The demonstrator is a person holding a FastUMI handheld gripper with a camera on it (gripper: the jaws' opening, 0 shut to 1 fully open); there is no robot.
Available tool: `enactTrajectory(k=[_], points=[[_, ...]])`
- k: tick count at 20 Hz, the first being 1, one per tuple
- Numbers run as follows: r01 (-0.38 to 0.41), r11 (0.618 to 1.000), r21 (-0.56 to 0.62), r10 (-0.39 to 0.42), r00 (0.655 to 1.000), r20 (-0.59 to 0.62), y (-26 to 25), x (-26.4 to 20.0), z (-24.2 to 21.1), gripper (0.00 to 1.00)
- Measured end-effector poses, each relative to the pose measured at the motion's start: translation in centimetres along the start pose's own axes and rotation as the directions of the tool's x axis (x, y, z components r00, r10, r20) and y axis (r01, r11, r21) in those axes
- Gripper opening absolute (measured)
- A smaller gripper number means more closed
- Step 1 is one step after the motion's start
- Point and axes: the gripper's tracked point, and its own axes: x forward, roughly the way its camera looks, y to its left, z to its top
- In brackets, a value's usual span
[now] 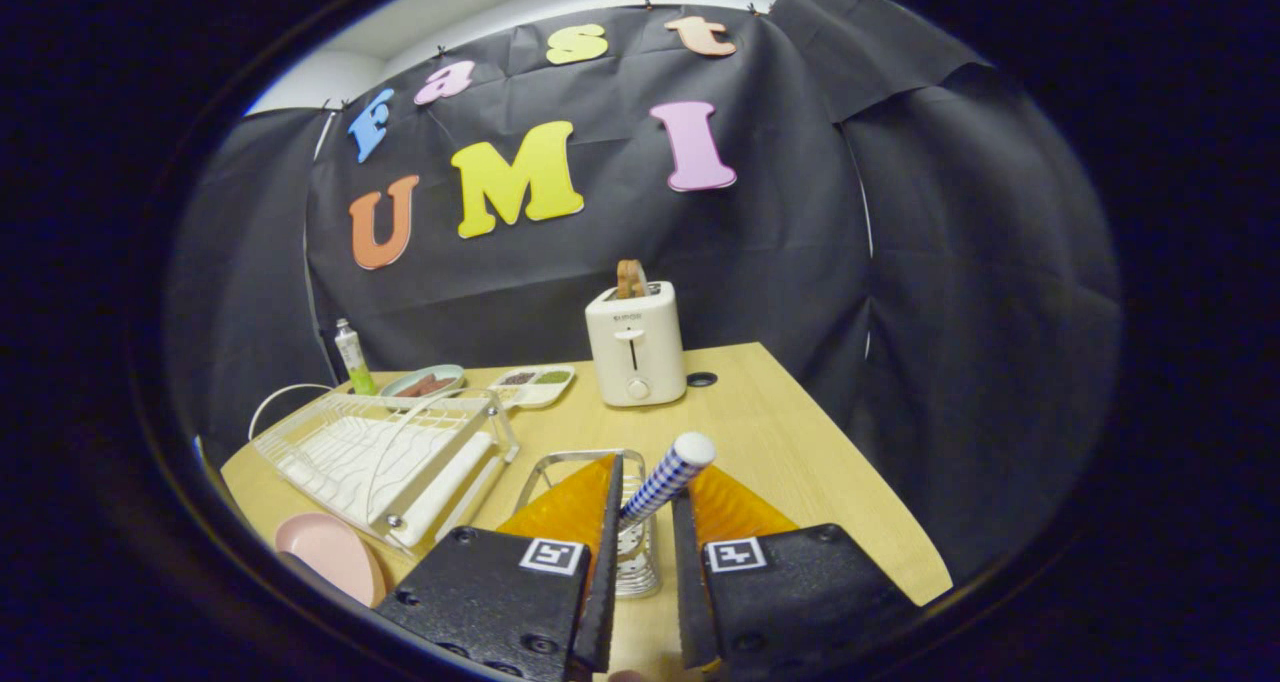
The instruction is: Take the plate from the dish rack, then take the spoon from the basket and place it into the plate.
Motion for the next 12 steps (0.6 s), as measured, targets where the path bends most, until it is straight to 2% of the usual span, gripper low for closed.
enactTrajectory(k=[3,5,7,12], points=[[-0.048,0.998,0.044,0.049,0.998,-0.029,1.8,0.0,0.6,0.18],[-0.038,0.998,0.039,0.04,0.998,-0.045,2.5,0.0,0.7,0.11],[-0.013,1.0,0.008,0.013,1.0,-0.023,2.8,-0.6,1.8,0.08],[0.108,0.992,-0.071,-0.102,0.991,0.09,3.1,-3.9,7.1,0.08]])
